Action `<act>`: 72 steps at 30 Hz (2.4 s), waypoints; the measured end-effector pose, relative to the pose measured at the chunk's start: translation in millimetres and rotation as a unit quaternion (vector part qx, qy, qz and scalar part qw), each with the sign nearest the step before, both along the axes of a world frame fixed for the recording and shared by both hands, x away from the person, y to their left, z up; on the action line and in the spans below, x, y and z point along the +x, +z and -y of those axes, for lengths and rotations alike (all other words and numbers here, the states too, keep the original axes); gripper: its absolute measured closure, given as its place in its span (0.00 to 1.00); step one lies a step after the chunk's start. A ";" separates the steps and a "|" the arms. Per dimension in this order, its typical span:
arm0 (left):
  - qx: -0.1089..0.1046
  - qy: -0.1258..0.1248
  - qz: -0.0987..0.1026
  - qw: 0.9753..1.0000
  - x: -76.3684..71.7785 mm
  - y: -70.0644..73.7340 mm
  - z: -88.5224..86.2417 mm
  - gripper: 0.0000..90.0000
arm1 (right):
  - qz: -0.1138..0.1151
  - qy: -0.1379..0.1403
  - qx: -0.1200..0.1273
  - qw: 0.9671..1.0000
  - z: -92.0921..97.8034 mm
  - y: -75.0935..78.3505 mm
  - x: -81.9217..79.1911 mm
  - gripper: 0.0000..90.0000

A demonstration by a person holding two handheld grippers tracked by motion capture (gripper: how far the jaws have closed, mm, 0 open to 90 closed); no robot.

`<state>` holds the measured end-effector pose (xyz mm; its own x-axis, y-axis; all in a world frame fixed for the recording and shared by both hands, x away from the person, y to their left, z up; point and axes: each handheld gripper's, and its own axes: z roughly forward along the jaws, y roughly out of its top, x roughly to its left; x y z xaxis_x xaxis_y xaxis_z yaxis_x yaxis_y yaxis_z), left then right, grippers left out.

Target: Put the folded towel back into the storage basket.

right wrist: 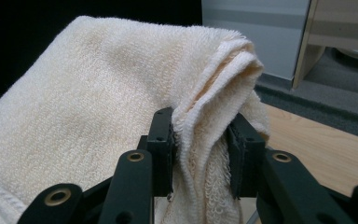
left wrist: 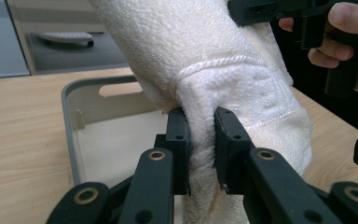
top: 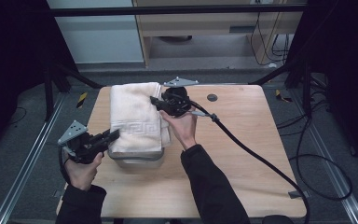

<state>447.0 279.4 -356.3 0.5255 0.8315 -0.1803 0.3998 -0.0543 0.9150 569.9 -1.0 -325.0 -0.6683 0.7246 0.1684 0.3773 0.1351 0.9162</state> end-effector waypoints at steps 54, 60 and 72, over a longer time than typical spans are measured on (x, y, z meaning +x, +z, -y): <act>0.088 0.053 -0.067 0.992 44.6 -64.1 4.8 0.58 | 0.015 -0.032 -0.100 0.994 -23.9 -110.0 27.0 0.45; 0.057 0.052 -0.020 0.997 28.9 -45.4 3.6 0.53 | 0.046 -0.037 -0.075 0.995 0.0 -87.0 17.3 0.35; 0.068 0.070 0.012 0.995 13.2 -49.0 2.6 0.35 | 0.064 -0.057 -0.045 0.995 101.9 -60.9 -27.4 0.20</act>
